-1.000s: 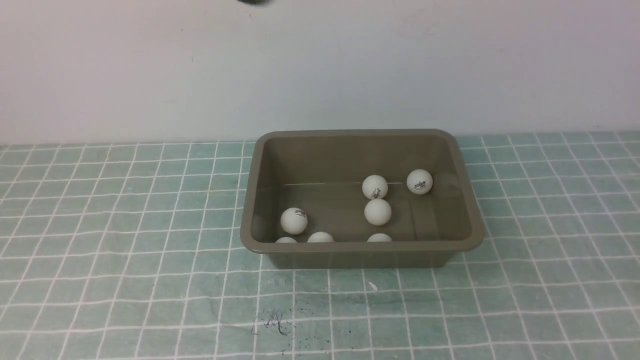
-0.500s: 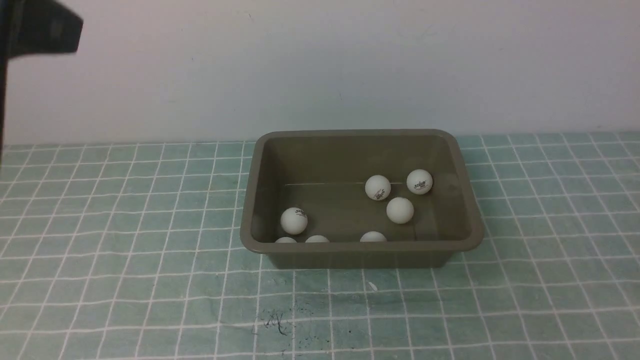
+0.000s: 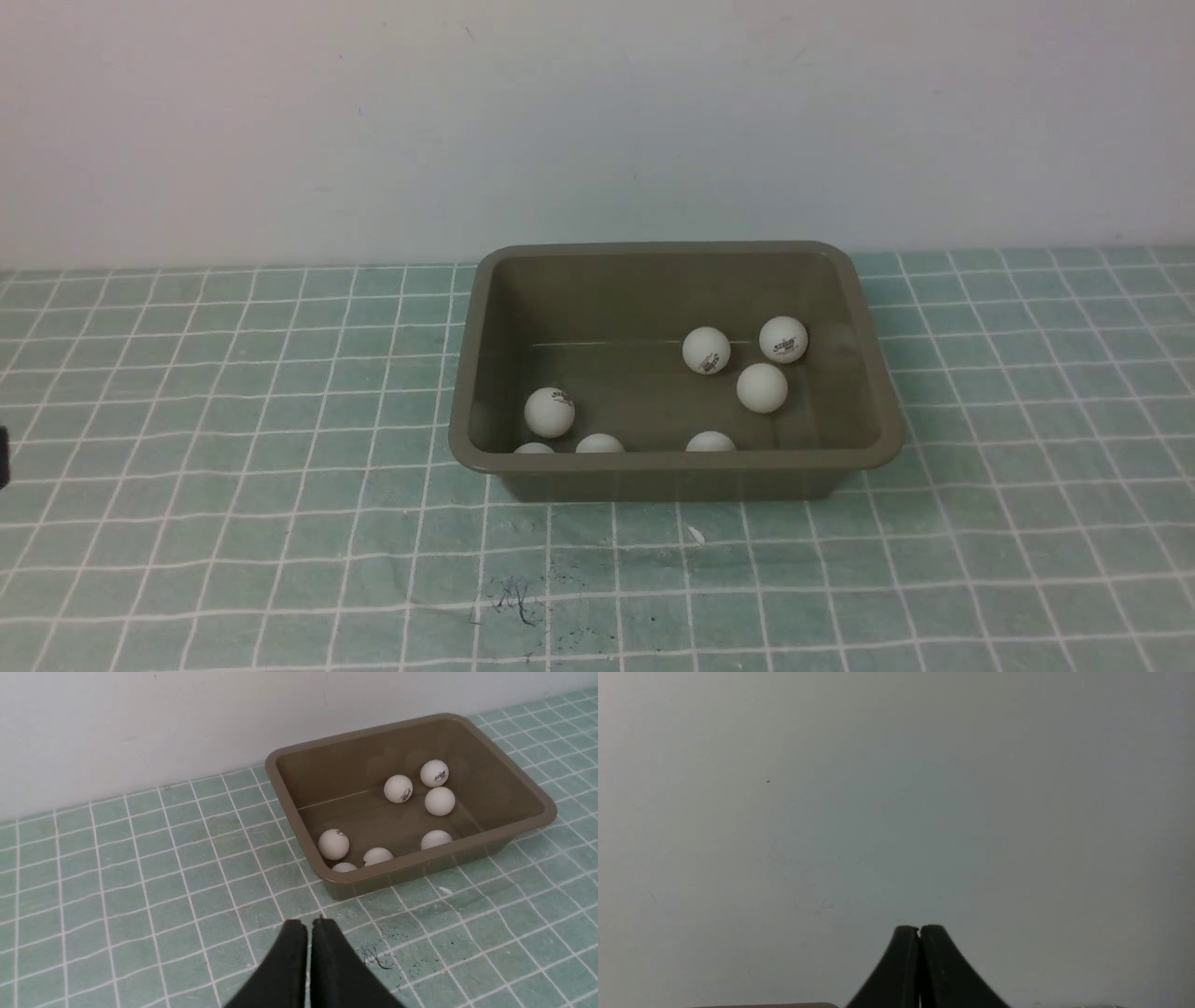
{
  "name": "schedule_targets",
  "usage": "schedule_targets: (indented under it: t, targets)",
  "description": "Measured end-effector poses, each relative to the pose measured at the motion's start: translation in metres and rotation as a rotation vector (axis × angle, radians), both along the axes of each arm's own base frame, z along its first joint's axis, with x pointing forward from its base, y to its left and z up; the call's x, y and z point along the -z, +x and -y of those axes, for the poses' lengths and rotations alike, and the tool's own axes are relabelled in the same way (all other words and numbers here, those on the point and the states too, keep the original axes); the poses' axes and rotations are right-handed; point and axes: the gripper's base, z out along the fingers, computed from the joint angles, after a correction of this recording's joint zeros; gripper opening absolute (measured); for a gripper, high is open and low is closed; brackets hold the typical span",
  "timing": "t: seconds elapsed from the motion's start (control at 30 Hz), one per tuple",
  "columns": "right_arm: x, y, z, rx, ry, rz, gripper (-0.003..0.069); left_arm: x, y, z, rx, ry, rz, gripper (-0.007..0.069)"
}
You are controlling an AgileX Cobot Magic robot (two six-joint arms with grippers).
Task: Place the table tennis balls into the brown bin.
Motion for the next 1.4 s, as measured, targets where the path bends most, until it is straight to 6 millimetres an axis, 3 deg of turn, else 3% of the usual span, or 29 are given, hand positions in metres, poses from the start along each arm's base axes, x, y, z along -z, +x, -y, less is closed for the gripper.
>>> schedule_targets:
  t: [0.2,0.53,0.67,0.93,1.07,1.4]
  targets:
    - [0.000,0.000,0.000,0.000,0.000,0.000,-0.0015,-0.003,-0.021,-0.008,-0.002,-0.027,0.080,-0.0005]
    - [0.000,0.000,0.000,0.000,0.000,0.000,-0.0015,0.003,-0.021,-0.015,-0.056,0.021,0.168,-0.0005]
    - [0.000,0.000,0.000,0.000,0.000,0.000,-0.0015,0.026,-0.016,-0.016,-0.124,0.007,0.234,-0.0005]
    - [0.000,0.000,0.000,0.000,0.000,0.000,-0.0015,0.156,-0.005,-0.026,-0.413,0.035,0.235,-0.0005]
    - [0.000,0.000,0.000,0.000,0.000,0.001,-0.0015,0.204,-0.002,-0.027,-0.428,0.052,0.124,-0.0005]
    - [0.001,0.000,0.000,-0.002,0.000,-0.014,-0.0015,0.207,-0.002,-0.027,-0.429,0.036,0.111,-0.0005]
